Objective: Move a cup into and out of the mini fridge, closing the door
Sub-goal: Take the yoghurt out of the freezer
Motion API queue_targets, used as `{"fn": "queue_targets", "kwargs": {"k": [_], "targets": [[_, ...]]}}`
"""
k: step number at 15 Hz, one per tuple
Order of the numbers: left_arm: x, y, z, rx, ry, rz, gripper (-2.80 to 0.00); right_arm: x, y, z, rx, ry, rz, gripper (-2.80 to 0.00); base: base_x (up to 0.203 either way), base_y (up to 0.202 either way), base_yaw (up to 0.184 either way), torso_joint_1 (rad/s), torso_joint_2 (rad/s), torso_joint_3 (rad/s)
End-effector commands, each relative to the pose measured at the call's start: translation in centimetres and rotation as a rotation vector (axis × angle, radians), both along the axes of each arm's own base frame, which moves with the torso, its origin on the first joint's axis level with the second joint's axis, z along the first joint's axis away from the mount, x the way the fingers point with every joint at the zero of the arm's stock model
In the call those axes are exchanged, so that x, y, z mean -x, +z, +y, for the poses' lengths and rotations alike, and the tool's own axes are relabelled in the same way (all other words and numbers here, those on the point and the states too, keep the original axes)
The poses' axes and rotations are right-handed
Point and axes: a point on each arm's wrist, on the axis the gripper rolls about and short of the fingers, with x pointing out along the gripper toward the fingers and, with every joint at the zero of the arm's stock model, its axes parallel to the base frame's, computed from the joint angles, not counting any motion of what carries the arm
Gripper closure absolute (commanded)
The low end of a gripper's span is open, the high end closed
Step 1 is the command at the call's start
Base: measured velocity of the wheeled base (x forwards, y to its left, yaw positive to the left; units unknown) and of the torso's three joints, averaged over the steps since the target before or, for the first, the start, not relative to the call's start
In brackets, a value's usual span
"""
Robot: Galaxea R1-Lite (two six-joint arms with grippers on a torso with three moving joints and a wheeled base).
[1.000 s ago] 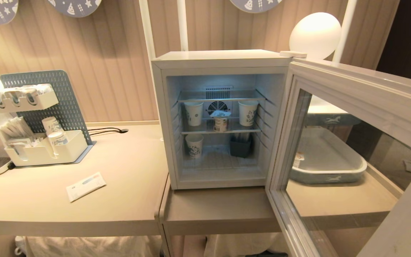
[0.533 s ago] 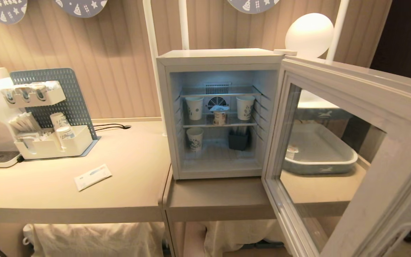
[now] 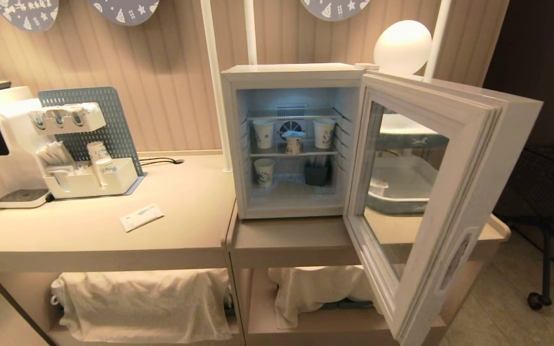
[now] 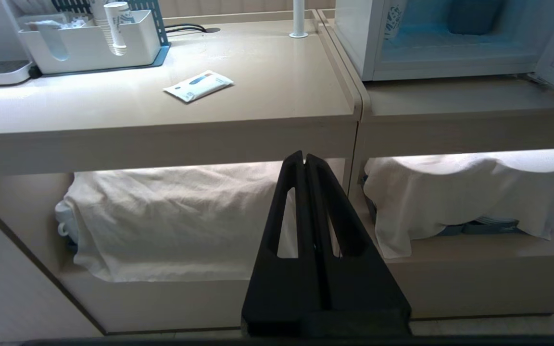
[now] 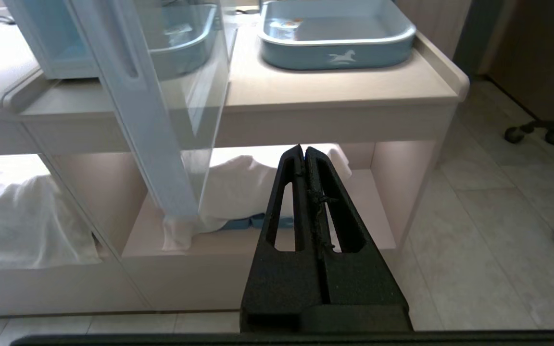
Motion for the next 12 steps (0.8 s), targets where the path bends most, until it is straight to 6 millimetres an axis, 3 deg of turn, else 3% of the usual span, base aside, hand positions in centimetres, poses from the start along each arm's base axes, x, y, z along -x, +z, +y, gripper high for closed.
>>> {"fn": "queue_targets", "kwargs": {"k": [1, 6, 12], "targets": [[-0.01, -0.04, 0.0, 0.002, 0.0, 0.001, 0.0, 0.01, 0.0, 0.0, 0.001, 0.001, 0.0, 0.0, -0.173, 0.0, 0.005, 0.002, 0.01, 0.002], [-0.01, -0.02, 0.0, 0.004, 0.0, -0.001, 0.0, 0.01, 0.0, 0.0, 0.001, 0.001, 0.0, 0.0, -0.021, 0.0, 0.001, 0.0, 0.0, 0.0], [-0.02, -0.02, 0.0, 0.005, 0.0, 0.0, 0.0, 0.01, 0.0, 0.0, 0.001, 0.001, 0.0, 0.0, 0.0, 0.169, 0.003, 0.002, 0.0, 0.002]]}}
